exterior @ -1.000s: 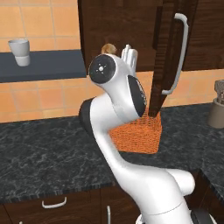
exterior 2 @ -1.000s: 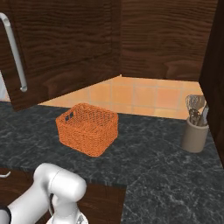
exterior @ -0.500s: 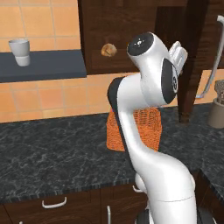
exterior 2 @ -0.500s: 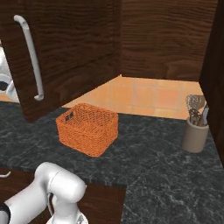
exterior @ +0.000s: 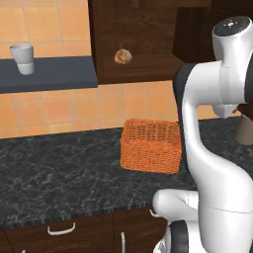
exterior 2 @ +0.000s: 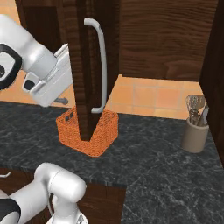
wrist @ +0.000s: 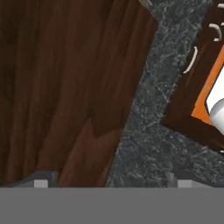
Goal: Open the cabinet, pick up the bread from the cabinet and place it in the basket. Then move the basket to the dining counter.
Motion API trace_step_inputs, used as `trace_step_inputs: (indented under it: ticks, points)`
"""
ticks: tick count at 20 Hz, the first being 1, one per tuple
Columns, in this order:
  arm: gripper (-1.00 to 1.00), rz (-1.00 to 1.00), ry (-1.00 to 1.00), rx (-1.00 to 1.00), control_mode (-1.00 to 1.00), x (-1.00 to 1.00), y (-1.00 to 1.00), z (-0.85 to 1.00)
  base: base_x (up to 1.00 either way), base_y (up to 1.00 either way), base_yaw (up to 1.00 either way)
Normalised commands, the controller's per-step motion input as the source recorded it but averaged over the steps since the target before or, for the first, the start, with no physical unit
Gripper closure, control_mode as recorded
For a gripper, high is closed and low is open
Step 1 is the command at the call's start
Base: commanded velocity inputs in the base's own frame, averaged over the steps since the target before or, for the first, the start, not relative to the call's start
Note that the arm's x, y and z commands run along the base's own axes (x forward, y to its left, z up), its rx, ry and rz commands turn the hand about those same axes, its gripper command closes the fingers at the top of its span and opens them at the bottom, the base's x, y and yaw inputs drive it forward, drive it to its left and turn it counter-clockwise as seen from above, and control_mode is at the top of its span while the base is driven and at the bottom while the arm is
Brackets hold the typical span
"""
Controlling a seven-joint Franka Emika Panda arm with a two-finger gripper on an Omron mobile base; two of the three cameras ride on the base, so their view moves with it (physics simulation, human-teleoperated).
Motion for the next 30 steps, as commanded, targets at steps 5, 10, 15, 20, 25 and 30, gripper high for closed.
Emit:
trace_step_inputs:
  ticks: [5,10,15,20,25,30]
  points:
    - [-1.0,0.07,-0.01,-0.04,-1.0,0.2,0.52,0.0,0.0,0.0,0.0]
    - [-1.0,0.29,0.06,-0.23,-1.0,0.06,1.0,0.1,0.0,0.0,0.0]
    - [-1.0,0.67,0.27,-0.44,-1.0,-0.41,0.61,0.3,0.0,0.0,0.0]
    - [-1.0,0.76,0.31,-0.56,-1.0,-0.55,0.13,0.12,0.0,0.0,0.0]
    - [-1.0,0.63,0.44,-0.55,-1.0,0.03,-0.07,0.03,0.0,0.0,0.0]
    - [-1.0,0.51,0.51,-0.51,-1.0,0.5,-0.26,0.05,0.0,0.0,0.0]
